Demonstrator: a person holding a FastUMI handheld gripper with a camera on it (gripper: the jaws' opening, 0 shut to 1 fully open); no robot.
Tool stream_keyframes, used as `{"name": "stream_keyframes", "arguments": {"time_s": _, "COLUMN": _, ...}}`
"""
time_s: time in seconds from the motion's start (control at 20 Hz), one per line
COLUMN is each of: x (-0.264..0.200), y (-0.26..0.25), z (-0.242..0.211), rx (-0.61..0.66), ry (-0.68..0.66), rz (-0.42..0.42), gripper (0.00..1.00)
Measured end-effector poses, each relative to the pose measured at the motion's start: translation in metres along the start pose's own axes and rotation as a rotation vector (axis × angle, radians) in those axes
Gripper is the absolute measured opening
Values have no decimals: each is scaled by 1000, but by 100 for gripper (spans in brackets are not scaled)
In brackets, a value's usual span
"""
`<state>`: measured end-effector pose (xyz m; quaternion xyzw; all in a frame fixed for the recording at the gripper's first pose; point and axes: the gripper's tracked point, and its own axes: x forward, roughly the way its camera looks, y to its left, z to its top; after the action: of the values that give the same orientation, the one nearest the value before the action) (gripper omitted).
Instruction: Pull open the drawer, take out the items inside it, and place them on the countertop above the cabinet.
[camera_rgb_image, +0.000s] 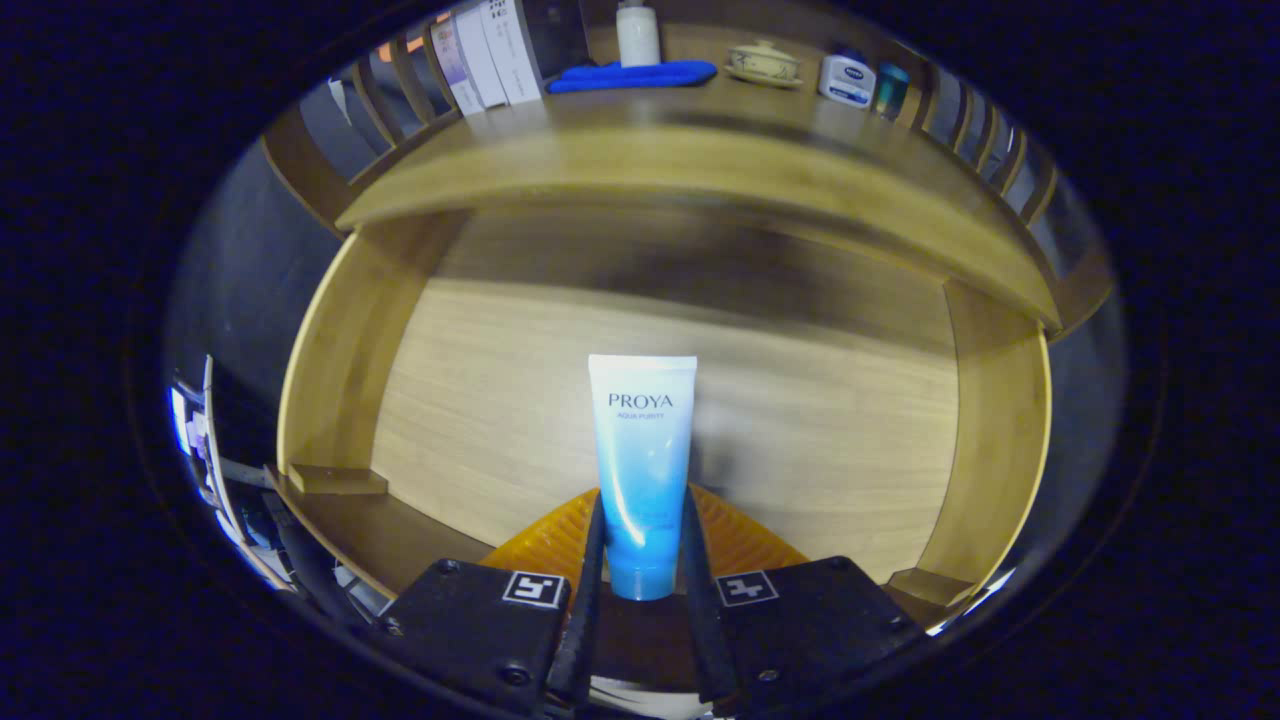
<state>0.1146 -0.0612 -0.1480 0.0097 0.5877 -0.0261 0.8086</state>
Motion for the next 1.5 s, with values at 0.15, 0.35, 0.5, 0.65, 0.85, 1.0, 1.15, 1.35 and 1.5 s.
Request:
{"name": "stream_keyframes", "arguments": {"time_s": 0.15, "x": -26, "y": 1, "z": 17, "rx": -14, "ry": -59, "rz": 14, "gripper": 42}}
{"name": "stream_keyframes", "arguments": {"time_s": 0.35, "x": -54, "y": 2, "z": 48, "rx": -21, "ry": -143, "rz": 18, "gripper": 41}}
{"name": "stream_keyframes", "arguments": {"time_s": 0.5, "x": -67, "y": -3, "z": 75, "rx": -31, "ry": -196, "rz": -10, "gripper": 42}}
{"name": "stream_keyframes", "arguments": {"time_s": 0.65, "x": -72, "y": -3, "z": 108, "rx": -15, "ry": -267, "rz": -6, "gripper": 42}}
{"name": "stream_keyframes", "arguments": {"time_s": 0.85, "x": -69, "y": -11, "z": 148, "rx": 7, "ry": -334, "rz": -28, "gripper": 41}}
{"name": "stream_keyframes", "arguments": {"time_s": 1.0, "x": -60, "y": -10, "z": 168, "rx": 34, "ry": -350, "rz": -28, "gripper": 42}}
{"name": "stream_keyframes", "arguments": {"time_s": 1.15, "x": -49, "y": -19, "z": 183, "rx": 49, "ry": -358, "rz": -52, "gripper": 41}}
{"name": "stream_keyframes", "arguments": {"time_s": 1.35, "x": -30, "y": -21, "z": 199, "rx": 57, "ry": -379, "rz": -58, "gripper": 42}}
{"name": "stream_keyframes", "arguments": {"time_s": 1.5, "x": -25, "y": -18, "z": 204, "rx": 63, "ry": -391, "rz": -32, "gripper": 46}}
